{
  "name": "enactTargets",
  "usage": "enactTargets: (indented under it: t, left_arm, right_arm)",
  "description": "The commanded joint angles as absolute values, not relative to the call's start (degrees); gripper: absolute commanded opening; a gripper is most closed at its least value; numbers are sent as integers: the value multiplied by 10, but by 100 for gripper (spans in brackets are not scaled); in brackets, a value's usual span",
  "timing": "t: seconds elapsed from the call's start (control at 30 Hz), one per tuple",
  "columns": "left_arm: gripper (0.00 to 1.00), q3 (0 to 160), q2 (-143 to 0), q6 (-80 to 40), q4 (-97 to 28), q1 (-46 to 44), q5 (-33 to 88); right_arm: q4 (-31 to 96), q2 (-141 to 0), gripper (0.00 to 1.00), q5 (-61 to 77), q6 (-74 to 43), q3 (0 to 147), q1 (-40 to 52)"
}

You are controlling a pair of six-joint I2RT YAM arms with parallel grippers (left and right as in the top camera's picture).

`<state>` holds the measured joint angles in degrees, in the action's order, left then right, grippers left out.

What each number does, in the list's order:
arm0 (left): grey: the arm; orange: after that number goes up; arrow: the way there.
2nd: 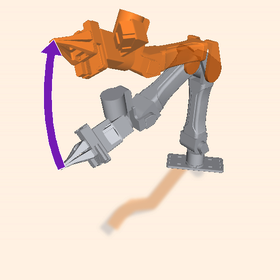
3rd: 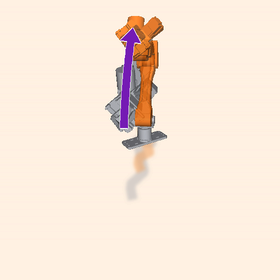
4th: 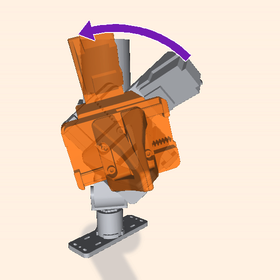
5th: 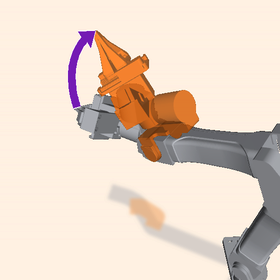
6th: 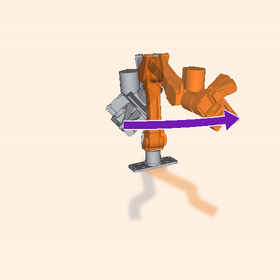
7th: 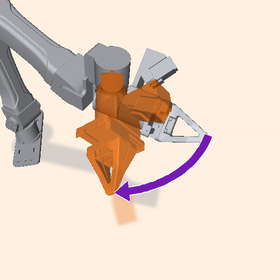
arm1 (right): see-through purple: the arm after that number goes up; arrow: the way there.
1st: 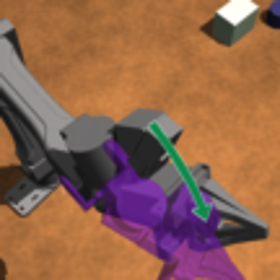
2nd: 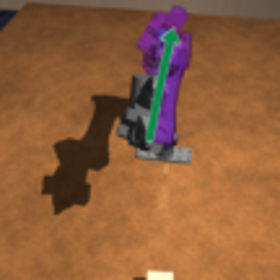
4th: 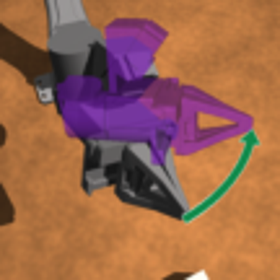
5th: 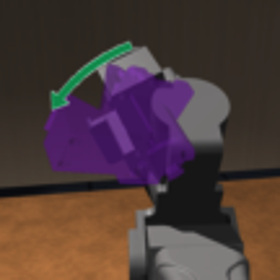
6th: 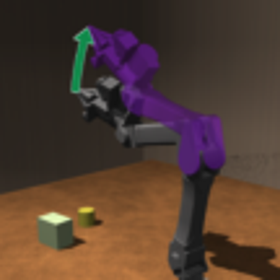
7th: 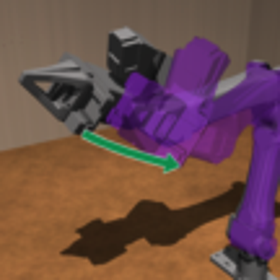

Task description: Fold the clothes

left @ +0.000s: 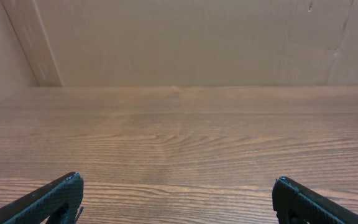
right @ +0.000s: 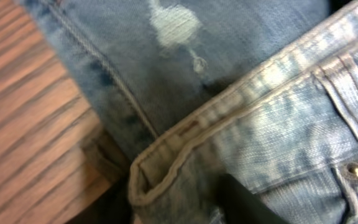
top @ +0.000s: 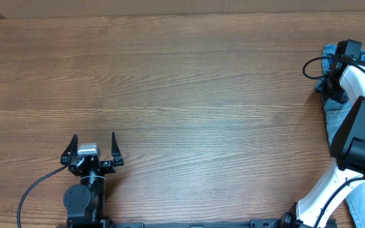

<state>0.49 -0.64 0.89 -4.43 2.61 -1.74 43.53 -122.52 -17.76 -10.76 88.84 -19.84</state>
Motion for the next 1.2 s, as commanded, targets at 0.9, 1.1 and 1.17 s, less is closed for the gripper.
enactTargets:
  t: [0.9, 1.1, 1.17]
  left_arm:
    - [100, 3, -3, 17, -43, 22, -18]
    - [100, 3, -3, 17, -42, 22, -19]
    - [100, 3, -3, 17, -42, 22, -19]
  right_arm:
    - [597, -887, 4, 139, 73, 1131, 34]
    - [571, -887, 4, 130, 73, 1131, 119]
    - [571, -887, 4, 130, 73, 1131, 126]
